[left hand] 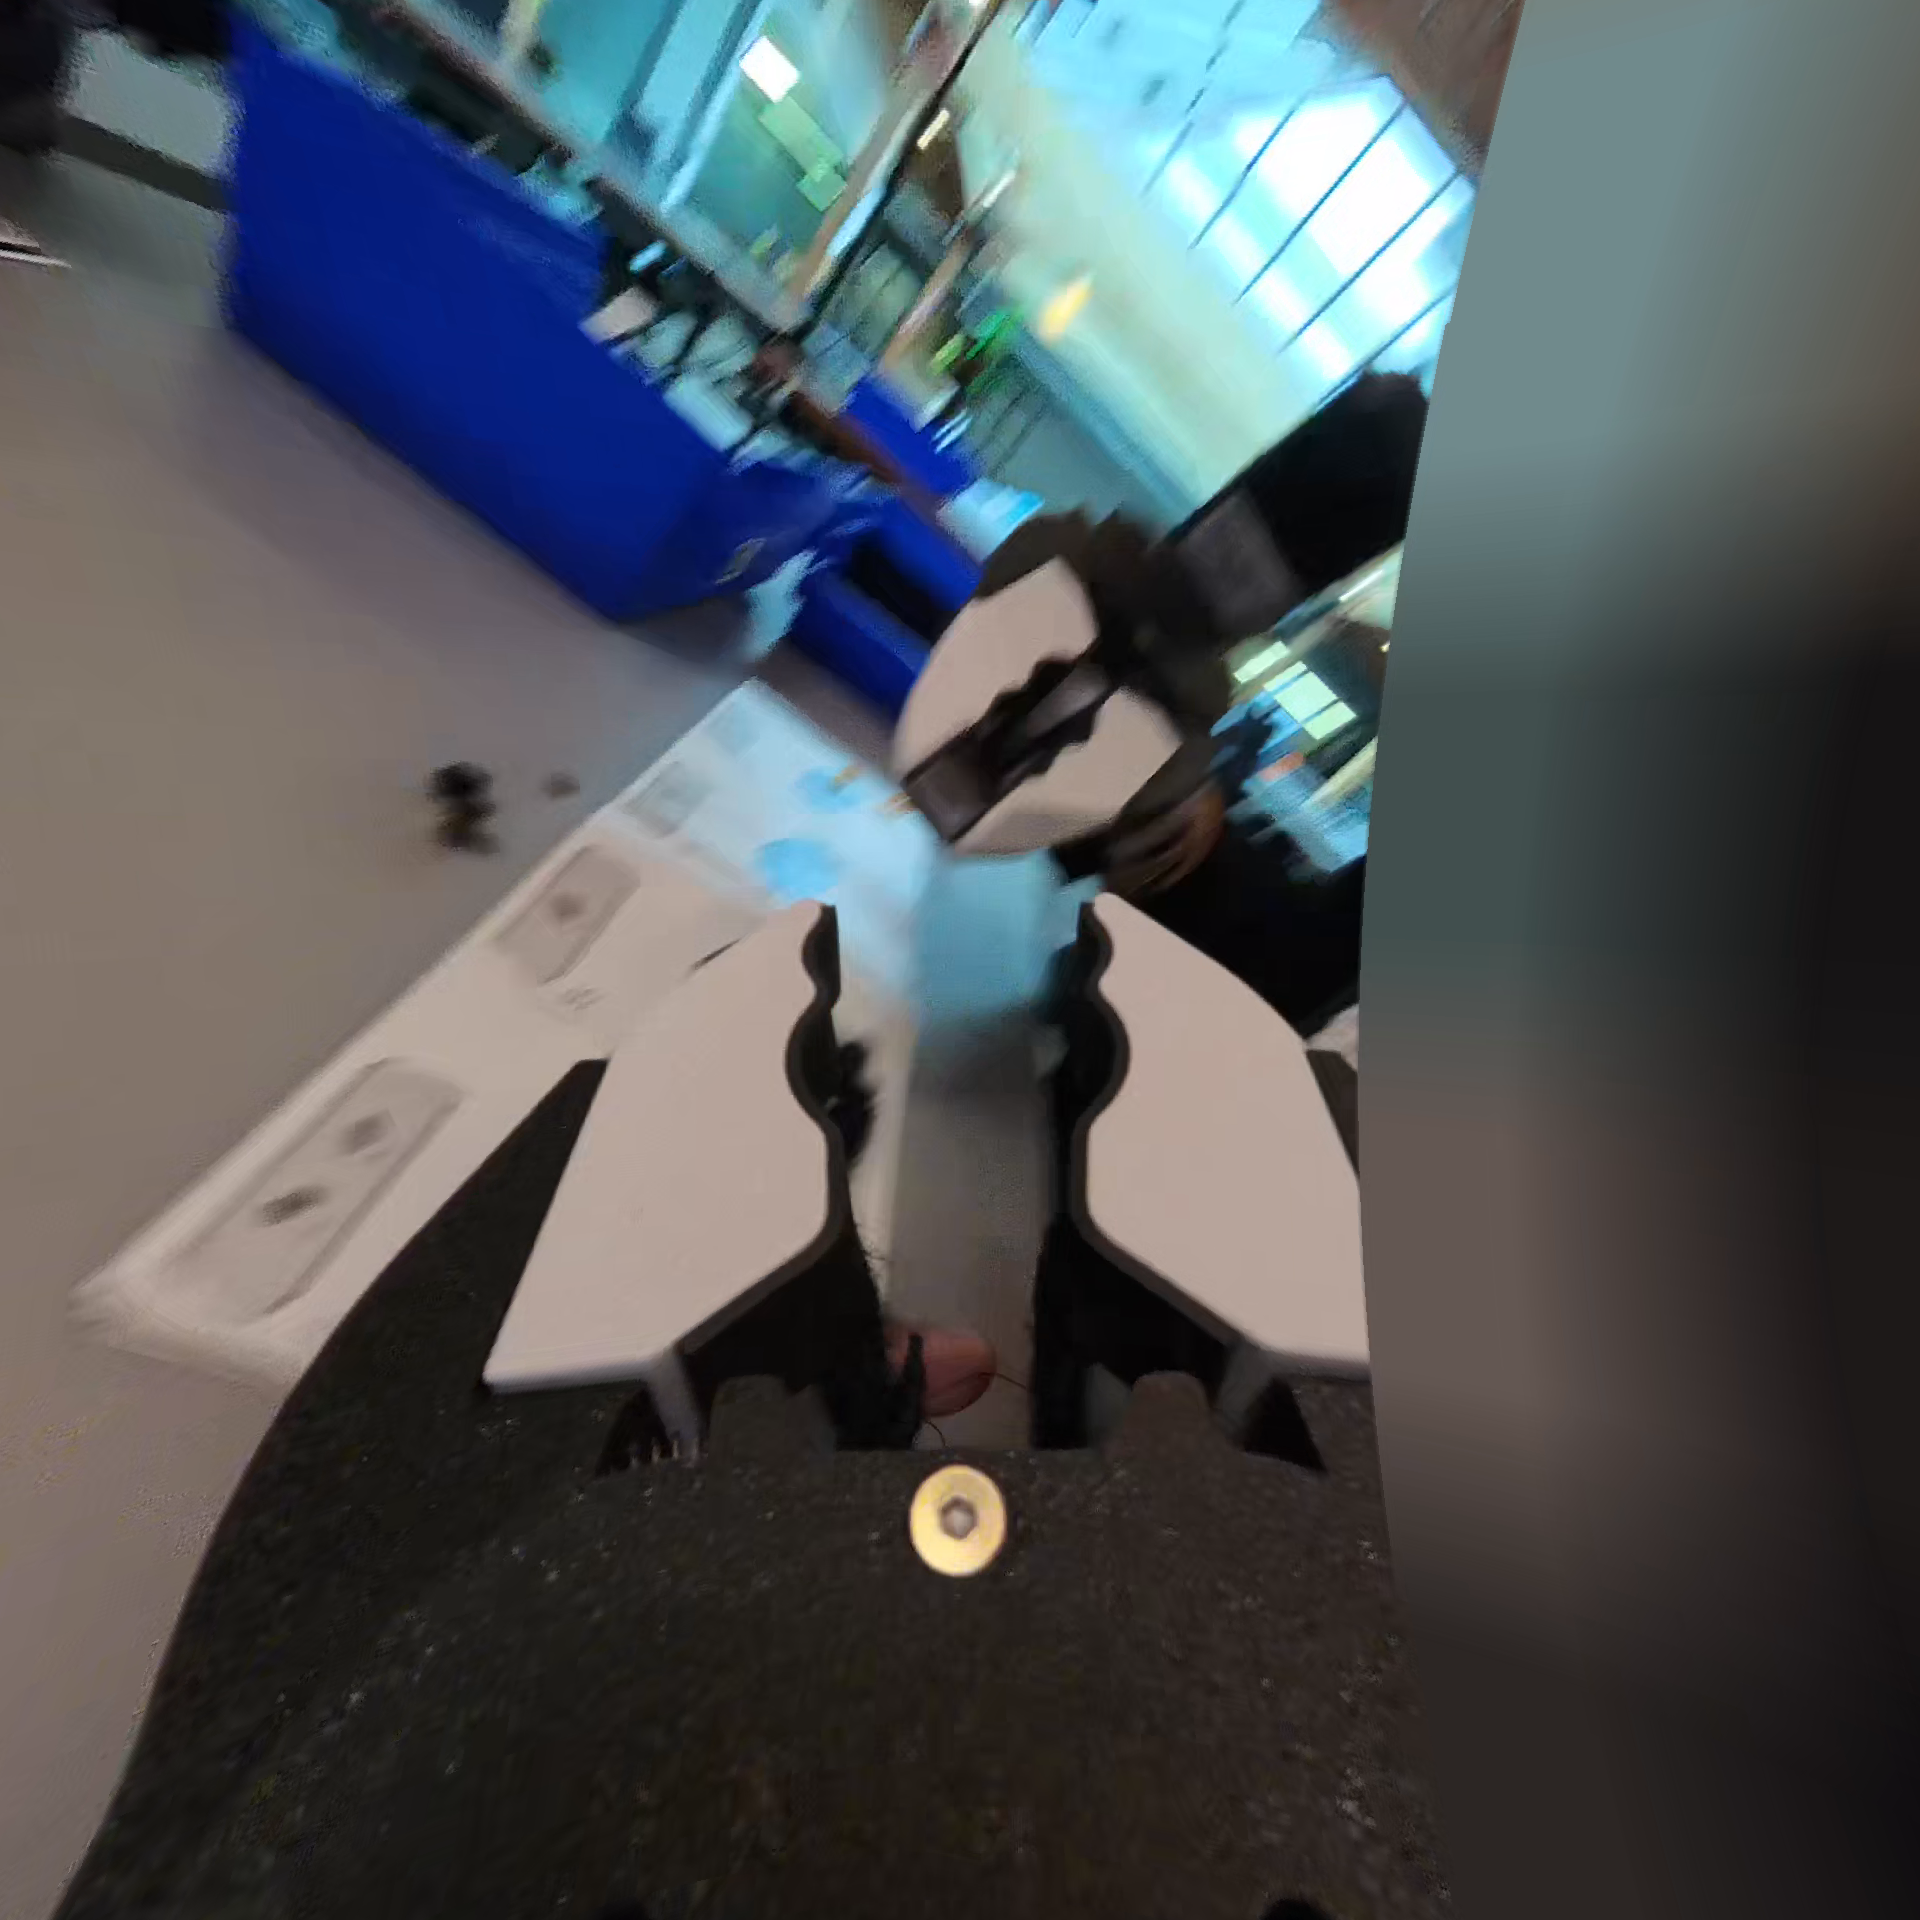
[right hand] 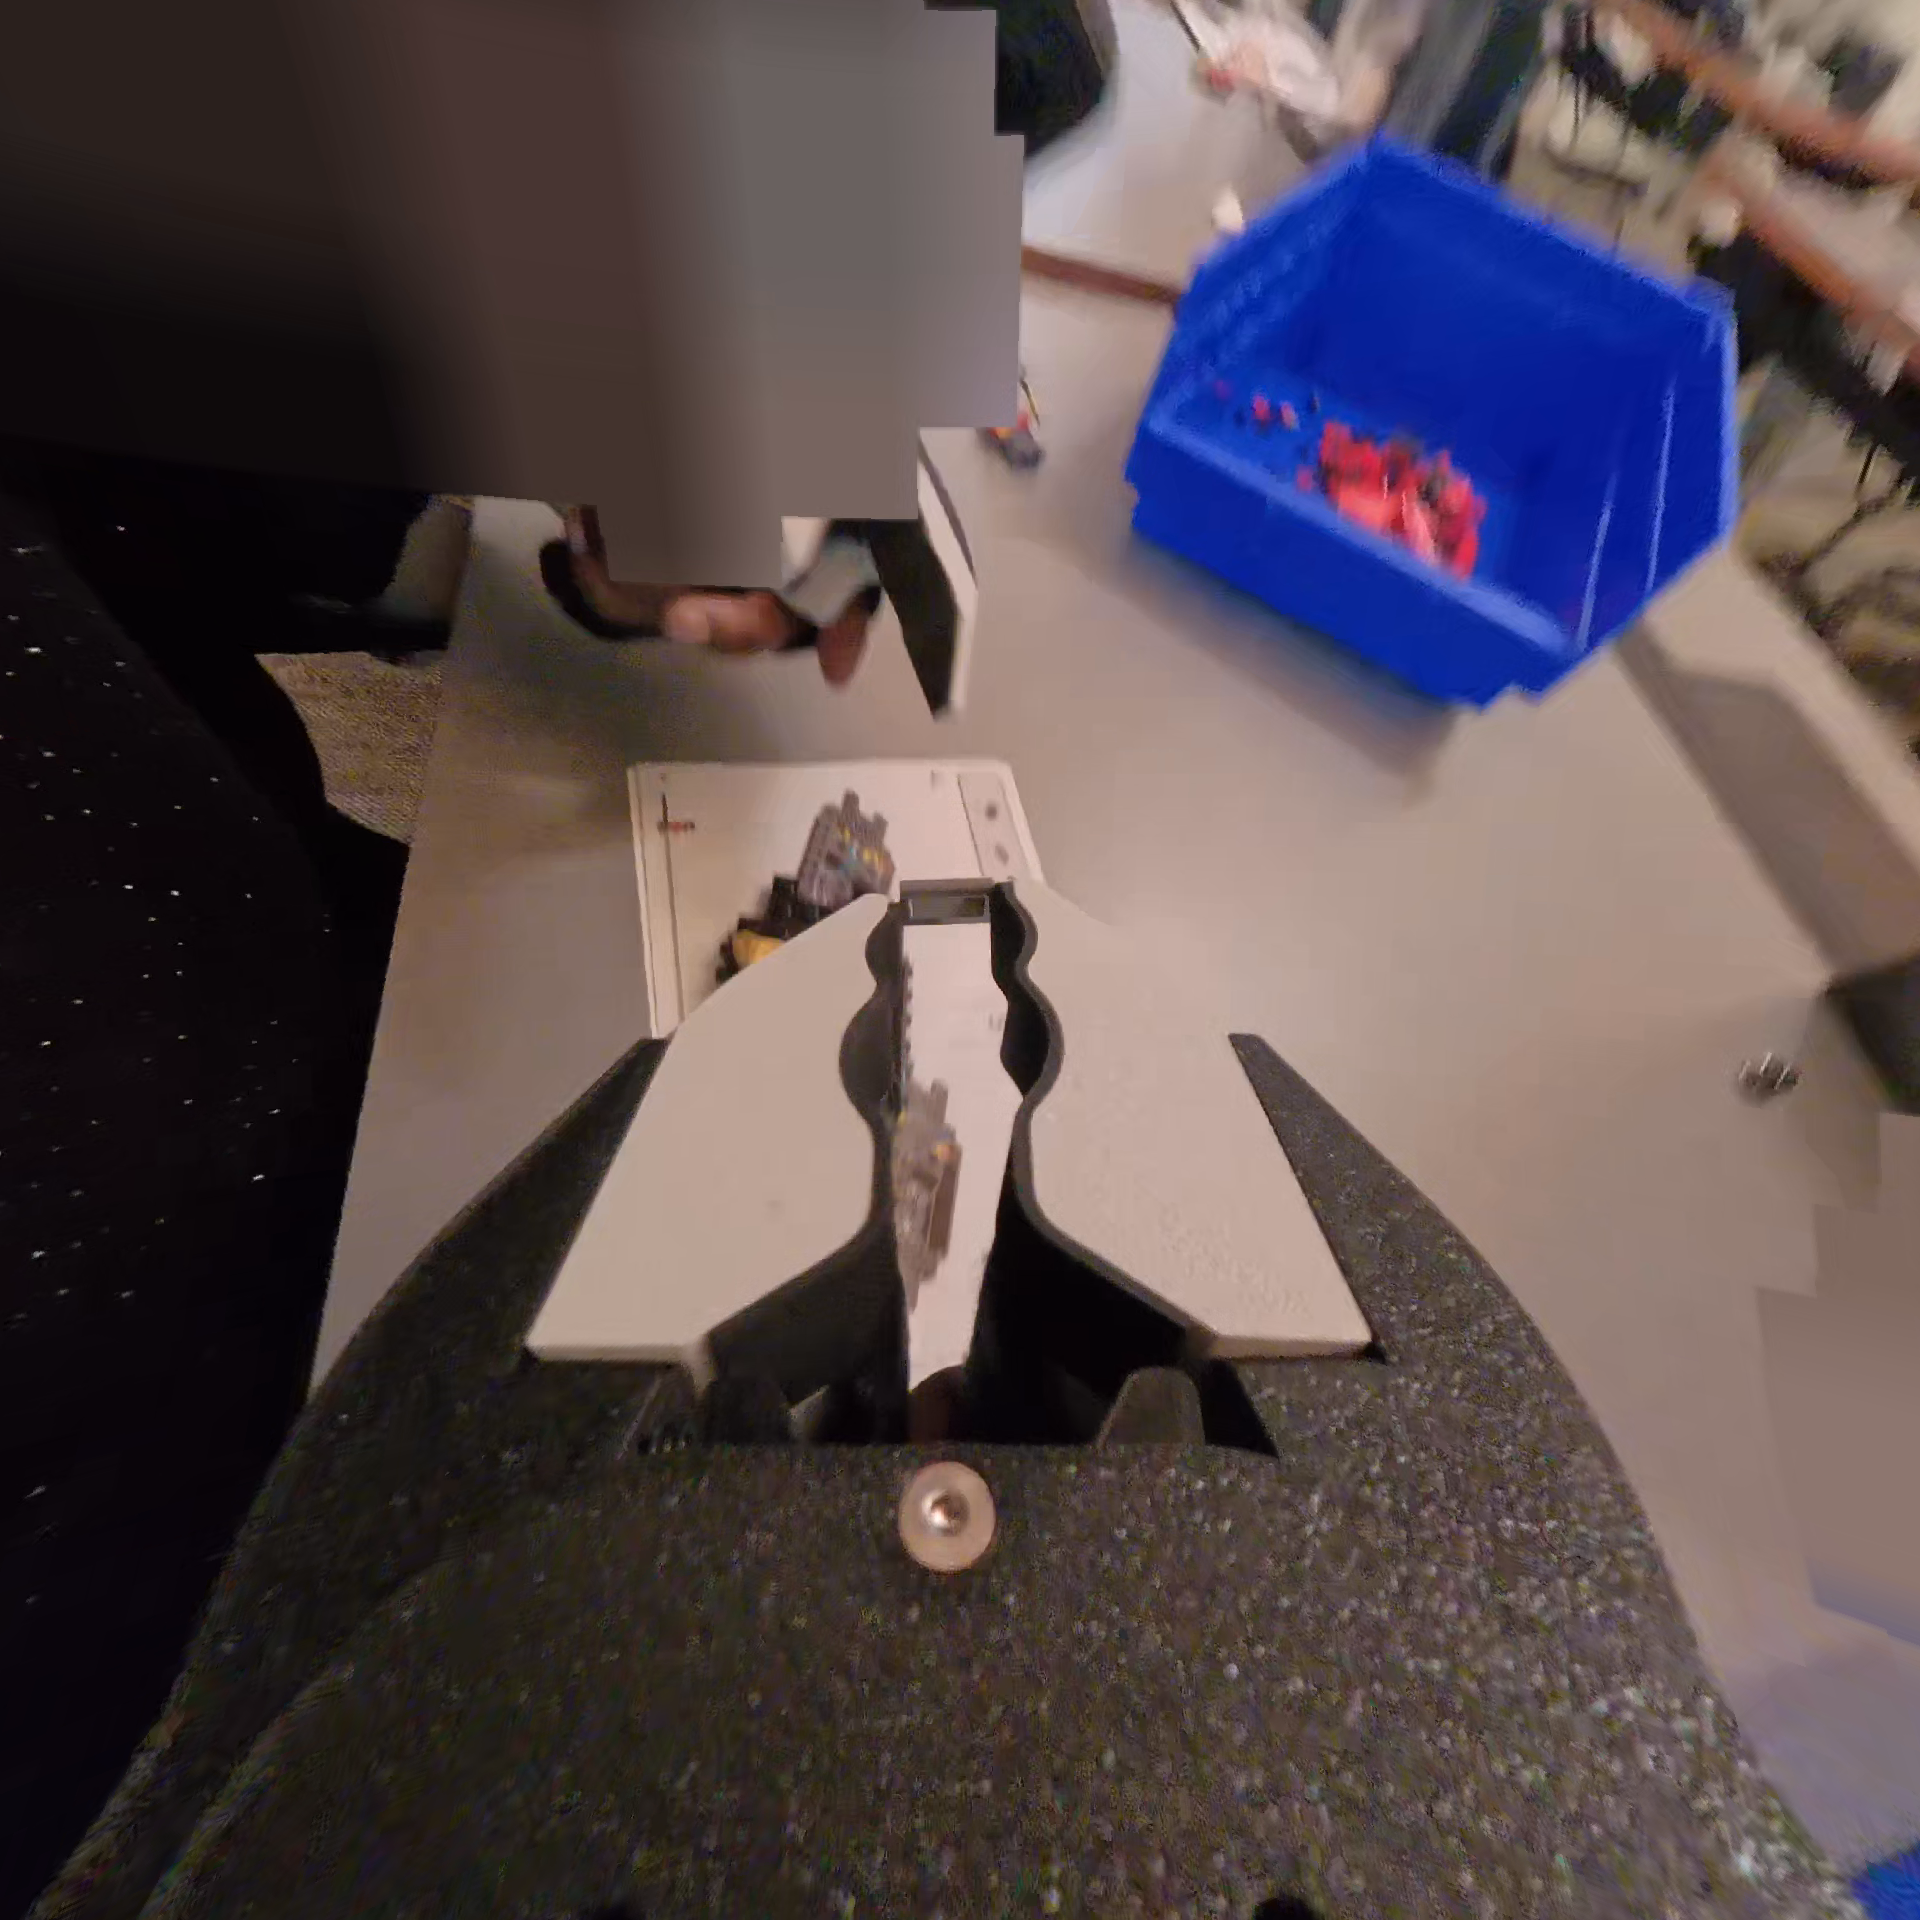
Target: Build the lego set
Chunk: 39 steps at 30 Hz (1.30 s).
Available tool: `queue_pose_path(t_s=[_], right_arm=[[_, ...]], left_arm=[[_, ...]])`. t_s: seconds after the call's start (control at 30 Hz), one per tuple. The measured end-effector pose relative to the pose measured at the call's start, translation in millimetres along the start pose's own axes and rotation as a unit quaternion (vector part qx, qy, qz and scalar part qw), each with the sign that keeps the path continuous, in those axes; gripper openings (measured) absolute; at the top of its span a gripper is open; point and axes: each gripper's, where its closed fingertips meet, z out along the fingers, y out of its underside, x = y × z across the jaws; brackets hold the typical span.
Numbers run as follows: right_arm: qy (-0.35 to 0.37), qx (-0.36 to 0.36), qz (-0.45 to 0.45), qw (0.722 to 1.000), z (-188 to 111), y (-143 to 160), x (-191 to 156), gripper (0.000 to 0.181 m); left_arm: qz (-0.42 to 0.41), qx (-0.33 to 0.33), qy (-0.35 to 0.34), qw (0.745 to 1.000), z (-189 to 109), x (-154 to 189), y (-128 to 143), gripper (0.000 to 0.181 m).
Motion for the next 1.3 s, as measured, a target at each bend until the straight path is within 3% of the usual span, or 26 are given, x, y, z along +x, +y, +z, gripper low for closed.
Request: queue_pose_path(t_s=[0.1,0.17,0.43,0.87,1.3], right_arm=[[0.007,-0.044,0.083,0.996,-5,35,4,0.016],[0.005,-0.065,0.120,0.991,-3,51,0,0.016],[-0.044,-0.099,0.167,0.980,21,56,-28,0.016],[-0.064,-0.114,0.173,0.976,53,51,-44,0.016],[-0.112,-0.169,0.117,0.972,58,56,-44,0.016]], left_arm=[[0.101,-0.126,-0.155,0.975,-26,-44,31,0.045],[0.115,-0.203,-0.204,0.951,-38,-62,52,0.040],[0.139,-0.293,-0.165,0.931,-20,-51,83,0.024],[0.137,-0.306,-0.127,0.934,-2,-37,93,0.025],[0.136,-0.301,-0.117,0.937,-2,-35,92,0.023]])
